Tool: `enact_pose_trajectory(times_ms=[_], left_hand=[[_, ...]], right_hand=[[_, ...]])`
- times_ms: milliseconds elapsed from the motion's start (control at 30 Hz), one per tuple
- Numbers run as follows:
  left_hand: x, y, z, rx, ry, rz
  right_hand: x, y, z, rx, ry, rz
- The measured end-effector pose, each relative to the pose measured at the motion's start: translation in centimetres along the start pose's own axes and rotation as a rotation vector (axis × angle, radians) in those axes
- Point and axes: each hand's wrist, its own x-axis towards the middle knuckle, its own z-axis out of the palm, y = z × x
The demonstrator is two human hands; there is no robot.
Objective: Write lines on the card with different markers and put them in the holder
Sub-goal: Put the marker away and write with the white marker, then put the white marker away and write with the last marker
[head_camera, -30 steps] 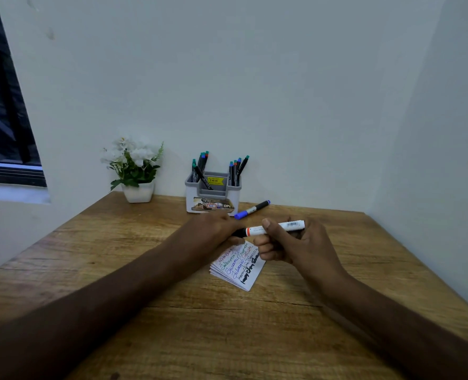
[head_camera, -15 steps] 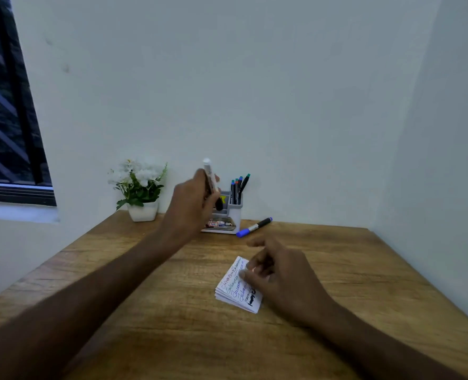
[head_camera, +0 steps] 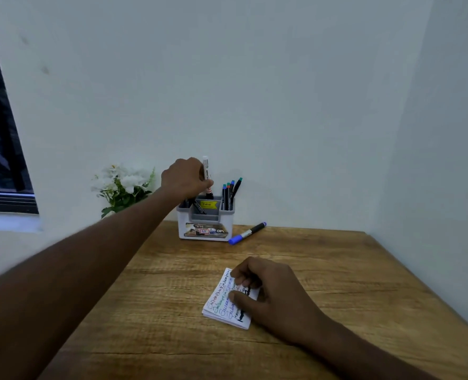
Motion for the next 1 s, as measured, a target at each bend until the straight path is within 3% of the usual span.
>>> enact_pose_trajectory(times_ms=[100,267,333,400,500,567,633,733,1000], left_hand=[[0.1,0.1,-0.1,-0.052,-0.077,0.003],[-0.5,0.6,-0.5,-0.13,-0.018,-0.008],[-1.6,1.6,-0.7,-0.036,0.152,0.115],[-3.3,3.9,-0.6,0.04,0.27,0.359],[-5.6,7.3,1.7,0.188,-0.023,0.643],[-6.8,8.5,4.0,0.466,-0.118,0.73],[-7.9,9.4,5.3,0.705,-0.126,0.721],[-8.7,10.1,5.6,0.83,-0.165,0.651],[-10.0,9.3,4.6,0.732,-0.173,0.557]], right_hand=[[0.0,-0.1,0.0,-0.009,-0.005,-0.004],[-0.1,-0.3,-0.2,-0.041,-0.02,0.007],[-0.1,-0.5,-0.2,-0.043,-0.026,0.007],[-0.2,-0.6,-0.3,-0.055,-0.026,0.005],[-0.3,-1.1,-0.4,-0.099,-0.026,0.003],[-0.3,-1.5,-0.6,-0.135,-0.037,-0.009],[-0.4,-1.5,-1.0,-0.155,-0.071,-0.03],[-0.5,-1.3,-1.9,-0.172,-0.151,-0.048],[-0.5,-0.5,-1.9,-0.191,-0.156,-0.117]])
